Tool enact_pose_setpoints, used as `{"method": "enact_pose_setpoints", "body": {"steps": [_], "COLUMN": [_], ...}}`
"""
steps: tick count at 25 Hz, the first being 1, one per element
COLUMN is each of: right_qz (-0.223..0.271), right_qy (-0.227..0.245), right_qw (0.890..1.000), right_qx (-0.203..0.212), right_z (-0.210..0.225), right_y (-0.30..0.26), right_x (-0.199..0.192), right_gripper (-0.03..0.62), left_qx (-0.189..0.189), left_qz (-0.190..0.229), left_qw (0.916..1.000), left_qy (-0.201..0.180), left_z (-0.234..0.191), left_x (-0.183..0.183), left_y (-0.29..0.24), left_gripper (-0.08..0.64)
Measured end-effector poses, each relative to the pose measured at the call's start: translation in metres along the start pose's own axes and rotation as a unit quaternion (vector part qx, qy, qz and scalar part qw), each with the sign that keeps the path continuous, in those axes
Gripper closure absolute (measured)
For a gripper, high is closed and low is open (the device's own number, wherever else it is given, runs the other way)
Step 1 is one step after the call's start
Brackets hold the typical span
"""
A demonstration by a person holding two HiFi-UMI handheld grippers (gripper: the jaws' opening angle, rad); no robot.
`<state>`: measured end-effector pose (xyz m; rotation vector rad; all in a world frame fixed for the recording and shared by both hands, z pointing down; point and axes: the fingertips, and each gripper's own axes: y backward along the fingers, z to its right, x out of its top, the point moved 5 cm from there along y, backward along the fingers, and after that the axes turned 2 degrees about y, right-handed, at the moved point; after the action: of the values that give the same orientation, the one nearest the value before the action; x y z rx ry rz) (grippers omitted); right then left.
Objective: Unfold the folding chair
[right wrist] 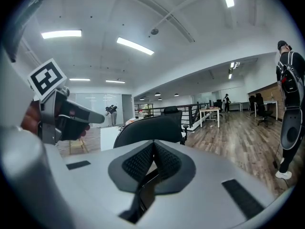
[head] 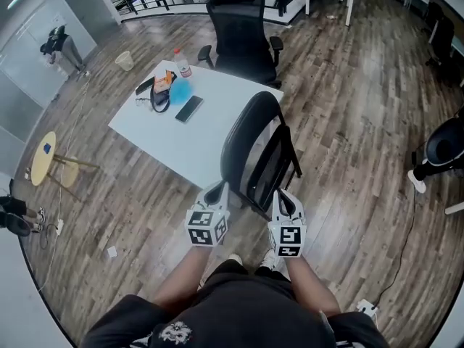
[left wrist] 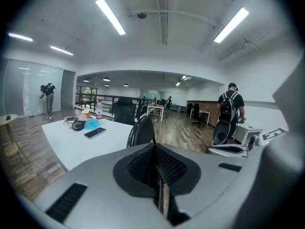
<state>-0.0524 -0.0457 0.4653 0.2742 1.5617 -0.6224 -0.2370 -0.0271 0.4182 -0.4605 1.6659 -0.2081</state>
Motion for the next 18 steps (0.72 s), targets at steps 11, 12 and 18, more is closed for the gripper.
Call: {"method": "enact_pose_setpoints", "body": {"steps": [11, 12, 18], "right_qz": [-0.031, -0.034, -0.091], "right_qy": [-0.001, 0.000, -0.031], "right_qw": [0.999, 0.999, 0.994], "right_qx": [-0.007, -0.014, -0.054], "right_z": [0.009, 0.010, 0.017], "right_y": [-0.089, -0.098, -0.151], "right_x": [0.011, 0.012, -0.006], "right_gripper": [0.577, 0.577, 0.548], "left_qx": [0.007, 0.000, -0.057], "left_qz": [-0.038, -0.037, -0.084], "left_qw": [0.9982, 0.9981, 0.9932], "left_qy": [-0.046, -0.049, -0.057], "left_z": [-0.042, -0.046, -0.064], "left_x": [0.053, 0.058, 0.076], "left_y": [-0.077, -0.085, -0.131], "left_gripper": [0.552, 0.552, 0.340]}}
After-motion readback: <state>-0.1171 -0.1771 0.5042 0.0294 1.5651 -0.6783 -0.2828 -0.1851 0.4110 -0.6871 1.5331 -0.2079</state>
